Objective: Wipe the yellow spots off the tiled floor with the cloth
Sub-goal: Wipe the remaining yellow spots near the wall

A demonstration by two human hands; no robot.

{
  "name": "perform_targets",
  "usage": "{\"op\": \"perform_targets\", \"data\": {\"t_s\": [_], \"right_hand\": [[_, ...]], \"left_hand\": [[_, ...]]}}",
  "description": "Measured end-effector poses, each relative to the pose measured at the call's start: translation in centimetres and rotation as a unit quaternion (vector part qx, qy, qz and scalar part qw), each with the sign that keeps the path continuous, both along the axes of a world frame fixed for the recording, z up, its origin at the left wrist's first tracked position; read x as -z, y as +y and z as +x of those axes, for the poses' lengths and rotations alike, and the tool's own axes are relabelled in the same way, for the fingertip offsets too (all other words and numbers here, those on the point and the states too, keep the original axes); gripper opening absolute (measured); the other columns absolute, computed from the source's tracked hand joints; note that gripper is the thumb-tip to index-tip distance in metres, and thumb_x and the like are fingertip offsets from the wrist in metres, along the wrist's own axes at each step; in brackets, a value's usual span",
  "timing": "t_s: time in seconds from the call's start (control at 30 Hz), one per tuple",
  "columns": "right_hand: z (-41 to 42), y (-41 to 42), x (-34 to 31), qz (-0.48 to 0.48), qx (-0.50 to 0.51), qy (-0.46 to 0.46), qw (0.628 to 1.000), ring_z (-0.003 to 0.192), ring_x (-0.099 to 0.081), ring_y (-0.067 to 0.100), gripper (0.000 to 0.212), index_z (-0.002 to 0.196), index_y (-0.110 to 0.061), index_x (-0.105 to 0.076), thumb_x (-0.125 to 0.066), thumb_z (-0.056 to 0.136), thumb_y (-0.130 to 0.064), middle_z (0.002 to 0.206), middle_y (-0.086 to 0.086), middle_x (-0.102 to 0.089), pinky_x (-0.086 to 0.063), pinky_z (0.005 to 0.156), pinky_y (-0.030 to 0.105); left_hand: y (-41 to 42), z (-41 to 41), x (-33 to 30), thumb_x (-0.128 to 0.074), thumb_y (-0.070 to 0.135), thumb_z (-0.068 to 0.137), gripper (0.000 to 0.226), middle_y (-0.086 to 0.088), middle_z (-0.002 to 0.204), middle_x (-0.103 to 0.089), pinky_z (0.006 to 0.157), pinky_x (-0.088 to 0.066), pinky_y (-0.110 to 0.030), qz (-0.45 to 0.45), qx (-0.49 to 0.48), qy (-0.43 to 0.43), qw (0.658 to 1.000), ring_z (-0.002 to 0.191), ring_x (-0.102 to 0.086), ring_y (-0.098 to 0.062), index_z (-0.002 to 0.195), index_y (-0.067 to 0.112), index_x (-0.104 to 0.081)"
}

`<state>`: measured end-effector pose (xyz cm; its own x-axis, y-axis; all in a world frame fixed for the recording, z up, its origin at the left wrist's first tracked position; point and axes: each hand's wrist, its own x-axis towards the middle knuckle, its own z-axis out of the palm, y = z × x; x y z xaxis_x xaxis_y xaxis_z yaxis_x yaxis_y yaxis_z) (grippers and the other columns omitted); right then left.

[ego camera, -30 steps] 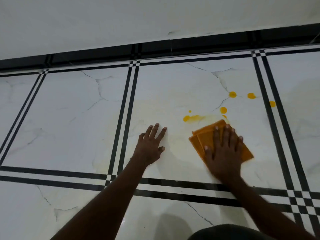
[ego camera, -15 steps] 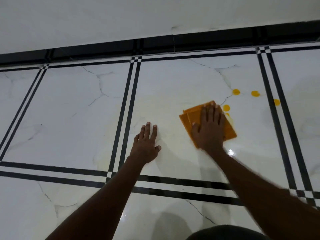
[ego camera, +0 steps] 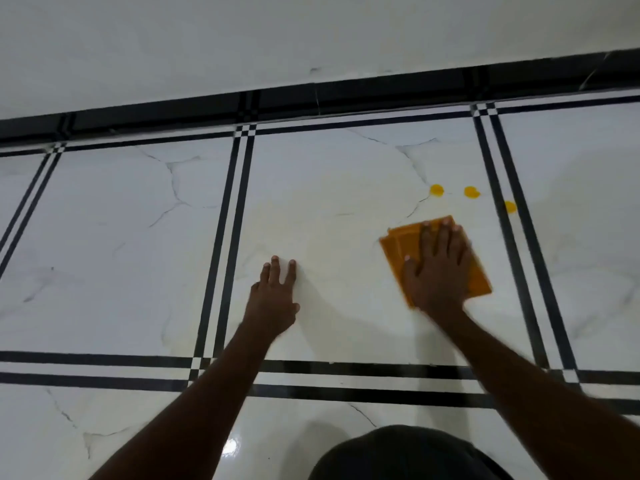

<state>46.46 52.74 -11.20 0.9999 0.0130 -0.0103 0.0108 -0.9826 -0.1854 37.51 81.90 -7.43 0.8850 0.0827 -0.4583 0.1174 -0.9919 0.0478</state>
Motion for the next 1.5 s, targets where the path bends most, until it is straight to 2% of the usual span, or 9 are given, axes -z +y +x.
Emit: {"op": "perform_targets", "data": {"t_s": [0.2,0.33,0.47,0.67,0.9,0.97,1.13,1.4,1.5], "right_hand": [[-3.6,6.6,0.0,0.014,-0.272,0.032,0.962,0.157,0.000,0.032,0.075,0.162,-0.021,-0.015,-0.028,0.097,-0.056,0.170,0.013,-0.008,-0.006,0.125,0.055],[2.2,-0.6,1.1,0.004,-0.070,0.016,0.997,0.154,-0.015,0.037,0.071,0.160,-0.018,-0.023,-0.030,0.097,-0.051,0.166,0.018,-0.022,-0.011,0.125,0.055],[-2.4,-4.9,0.6,0.024,0.026,0.002,0.999,0.155,-0.006,0.039,0.074,0.162,-0.017,-0.009,-0.028,0.100,-0.053,0.168,0.018,-0.010,-0.009,0.124,0.060],[-5.1,-1.8,0.8,0.042,-0.192,0.042,0.980,0.157,-0.001,0.031,0.077,0.162,-0.023,-0.013,-0.028,0.096,-0.058,0.170,0.010,-0.006,-0.006,0.125,0.055],[-5.3,-11.1,0.6,0.045,0.129,0.005,0.991,0.155,-0.007,0.039,0.076,0.161,-0.013,-0.013,-0.029,0.098,-0.052,0.168,0.020,-0.012,-0.007,0.124,0.058],[-6.0,-8.5,0.1,0.064,0.097,0.017,0.993,0.155,-0.006,0.040,0.078,0.161,-0.013,-0.011,-0.030,0.097,-0.053,0.168,0.020,-0.009,-0.007,0.124,0.059],[-1.9,-7.1,0.9,0.046,-0.160,0.035,0.985,0.157,-0.004,0.032,0.077,0.162,-0.022,-0.012,-0.027,0.095,-0.058,0.169,0.012,-0.011,-0.009,0.124,0.057],[0.2,-14.1,1.4,0.017,0.146,-0.020,0.989,0.154,-0.012,0.040,0.076,0.161,-0.013,-0.016,-0.030,0.097,-0.053,0.167,0.020,-0.016,-0.008,0.124,0.058],[-0.4,-9.5,1.7,0.033,0.046,-0.009,0.998,0.155,-0.012,0.039,0.078,0.161,-0.015,-0.016,-0.029,0.097,-0.056,0.167,0.018,-0.015,-0.008,0.125,0.058]], "left_hand": [[-4.4,-2.0,-0.4,-0.056,0.040,0.097,0.092,-0.012,0.166,0.017,0.122,-0.013,-0.050,-0.031,0.040,0.016,0.999,0.154,0.011,-0.033,0.159,0.024,0.009],[-4.1,-1.7,-0.3,-0.059,0.039,0.096,0.095,-0.008,0.166,0.017,0.123,-0.013,-0.048,-0.029,0.037,0.016,0.999,0.154,0.010,-0.030,0.159,0.019,0.010],[-5.1,-1.5,-1.1,-0.060,0.040,0.095,0.098,-0.011,0.166,0.016,0.121,-0.021,-0.048,0.002,0.045,0.034,0.998,0.154,0.006,-0.033,0.159,0.015,0.010],[-6.3,0.9,-3.1,-0.064,0.042,0.092,0.096,-0.016,0.166,0.000,0.119,-0.030,-0.045,0.030,0.052,0.103,0.993,0.151,-0.013,-0.034,0.160,0.011,-0.003],[-9.2,1.5,-4.0,-0.065,0.046,0.090,0.098,-0.016,0.165,-0.006,0.119,-0.029,-0.042,0.044,0.056,0.163,0.984,0.149,-0.019,-0.036,0.160,0.014,-0.005],[-10.3,2.1,-4.5,-0.064,0.046,0.090,0.096,-0.015,0.165,-0.006,0.119,-0.028,-0.041,0.034,0.058,0.172,0.983,0.149,-0.019,-0.035,0.160,0.016,-0.006],[-12.3,4.5,-3.9,-0.062,0.048,0.091,0.094,-0.013,0.167,-0.002,0.120,-0.027,-0.044,0.013,0.078,0.136,0.988,0.151,-0.012,-0.033,0.161,0.021,-0.005],[-16.2,10.0,-0.4,-0.051,0.065,0.090,0.102,-0.014,0.165,0.018,0.120,-0.014,-0.051,-0.001,0.132,0.014,0.991,0.154,0.009,-0.033,0.159,0.022,0.011],[-16.3,10.7,0.0,-0.050,0.072,0.087,0.109,-0.015,0.165,0.021,0.122,-0.012,-0.053,0.012,0.131,0.010,0.991,0.153,0.010,-0.035,0.158,0.022,0.015]]}}
